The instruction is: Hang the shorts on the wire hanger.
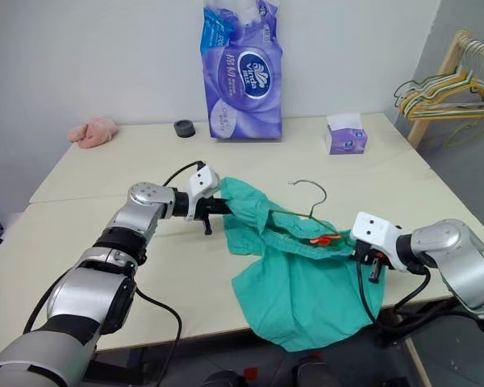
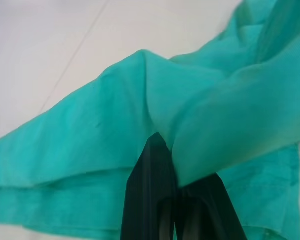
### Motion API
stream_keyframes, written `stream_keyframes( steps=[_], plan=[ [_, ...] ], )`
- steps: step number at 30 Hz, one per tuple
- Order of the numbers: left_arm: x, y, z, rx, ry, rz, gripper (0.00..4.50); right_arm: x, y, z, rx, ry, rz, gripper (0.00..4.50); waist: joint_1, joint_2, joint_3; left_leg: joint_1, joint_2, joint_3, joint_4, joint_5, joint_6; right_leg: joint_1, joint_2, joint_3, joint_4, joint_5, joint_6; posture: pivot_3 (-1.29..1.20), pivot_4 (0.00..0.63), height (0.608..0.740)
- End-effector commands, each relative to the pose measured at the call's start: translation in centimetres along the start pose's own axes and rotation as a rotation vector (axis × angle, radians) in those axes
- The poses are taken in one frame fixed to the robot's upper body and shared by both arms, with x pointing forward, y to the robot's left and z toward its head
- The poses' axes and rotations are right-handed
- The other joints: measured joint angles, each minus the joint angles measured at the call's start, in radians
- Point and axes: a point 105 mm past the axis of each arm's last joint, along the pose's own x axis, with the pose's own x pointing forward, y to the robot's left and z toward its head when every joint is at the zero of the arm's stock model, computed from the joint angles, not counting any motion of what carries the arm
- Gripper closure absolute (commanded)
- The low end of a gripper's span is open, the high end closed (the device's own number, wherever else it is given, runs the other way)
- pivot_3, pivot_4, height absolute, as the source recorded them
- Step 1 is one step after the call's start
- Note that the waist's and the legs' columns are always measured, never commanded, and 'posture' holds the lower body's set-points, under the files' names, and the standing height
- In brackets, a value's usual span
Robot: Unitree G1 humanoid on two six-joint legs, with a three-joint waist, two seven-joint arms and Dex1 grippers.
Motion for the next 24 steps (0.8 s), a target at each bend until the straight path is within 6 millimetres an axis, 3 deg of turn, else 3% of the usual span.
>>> stream_keyframes(
  steps=[1, 14, 24],
  plan=[
    [-1.8, 2.2, 1.6, 0.04, -0.032, 0.101, 4.48, -1.2, -0.3, 0.4, -0.016, -0.011, -0.029, 4.5, 0.0, 0.0, 0.0, 0.0, 0.0, 0.0, 0.0, 0.0, 0.0, 0.0, 0.0, 0.0, 0.0, 0.0, 0.0, -0.2, 0.053, 0.74],
    [-2.2, 3.1, 1.4, 0.052, -0.018, 0.171, 4.48, -1.8, 0.9, -1.1, -0.083, 0.068, 0.006, 4.5, 0.0, 0.0, 0.0, 0.0, 0.0, 0.0, 0.0, 0.0, 0.0, 0.0, 0.0, 0.0, 0.0, 0.0, 0.0, -0.2, 0.053, 0.74],
    [-1.7, 1.8, 0.7, 0.055, -0.006, 0.089, 4.48, -3.1, -2.1, 0.2, -0.039, -0.013, -0.136, 4.5, 0.0, 0.0, 0.0, 0.0, 0.0, 0.0, 0.0, 0.0, 0.0, 0.0, 0.0, 0.0, 0.0, 0.0, 0.0, -0.2, 0.054, 0.74]
  ],
)
